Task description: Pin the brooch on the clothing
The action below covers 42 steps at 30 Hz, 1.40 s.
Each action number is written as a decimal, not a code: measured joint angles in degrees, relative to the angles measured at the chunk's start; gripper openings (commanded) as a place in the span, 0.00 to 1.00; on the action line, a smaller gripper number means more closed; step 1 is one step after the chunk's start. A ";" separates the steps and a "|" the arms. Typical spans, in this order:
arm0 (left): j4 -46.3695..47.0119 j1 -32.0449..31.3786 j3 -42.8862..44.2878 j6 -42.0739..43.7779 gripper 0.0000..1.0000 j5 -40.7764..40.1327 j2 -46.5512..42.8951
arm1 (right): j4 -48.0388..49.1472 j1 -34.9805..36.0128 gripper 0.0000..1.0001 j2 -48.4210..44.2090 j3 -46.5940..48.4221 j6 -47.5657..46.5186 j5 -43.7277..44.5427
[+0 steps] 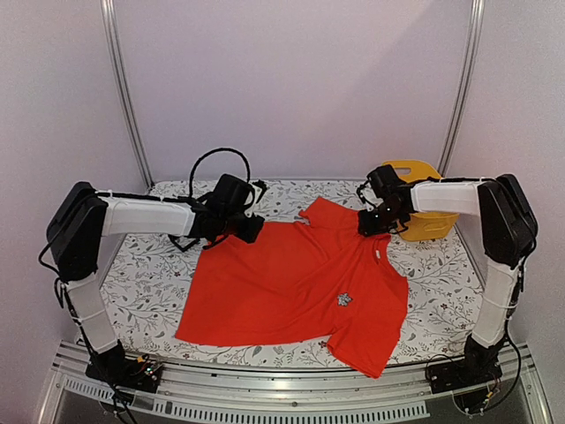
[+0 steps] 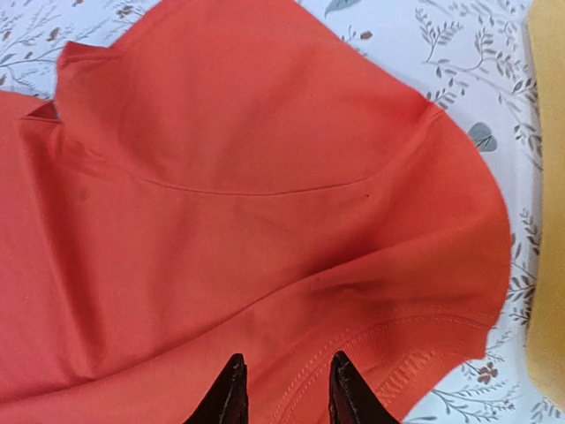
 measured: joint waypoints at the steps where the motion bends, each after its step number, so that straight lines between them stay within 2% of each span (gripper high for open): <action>1: -1.07 1.84 1.75 -1.03 0.53 -0.76 1.36 | -0.83 0.33 0.21 -2.12 -0.48 0.44 -0.04; 5: -5.14 6.67 8.11 -2.99 0.53 -3.61 8.94 | -4.13 2.80 0.01 -14.01 -6.45 4.11 0.07; 6: -6.12 7.17 9.42 -3.06 0.52 -4.20 11.02 | -4.90 3.89 0.00 -16.85 -8.66 5.22 -0.04; 11: -11.13 7.56 16.06 -2.38 0.52 -7.96 20.39 | -9.73 11.23 0.00 -26.01 -21.70 13.00 -1.57; 17: -13.07 8.13 18.91 -1.90 0.51 -10.19 22.18 | -13.25 18.80 0.00 -28.65 -35.15 22.75 -5.18; 24: -12.87 11.26 18.93 -0.85 0.52 -12.96 22.58 | -16.22 21.55 0.00 -33.94 -40.37 31.32 -6.19; 34: -11.96 14.53 20.06 2.49 0.52 -14.56 23.61 | -23.41 23.23 0.00 -38.32 -41.20 37.18 -7.76; 39: -11.56 14.53 20.06 6.43 0.53 -14.27 23.30 | -29.42 22.34 0.00 -36.39 -29.18 34.05 -5.44; 42: -12.31 13.86 19.50 8.46 0.45 -13.99 21.70 | -28.57 21.53 0.00 -33.94 -22.43 30.73 -4.48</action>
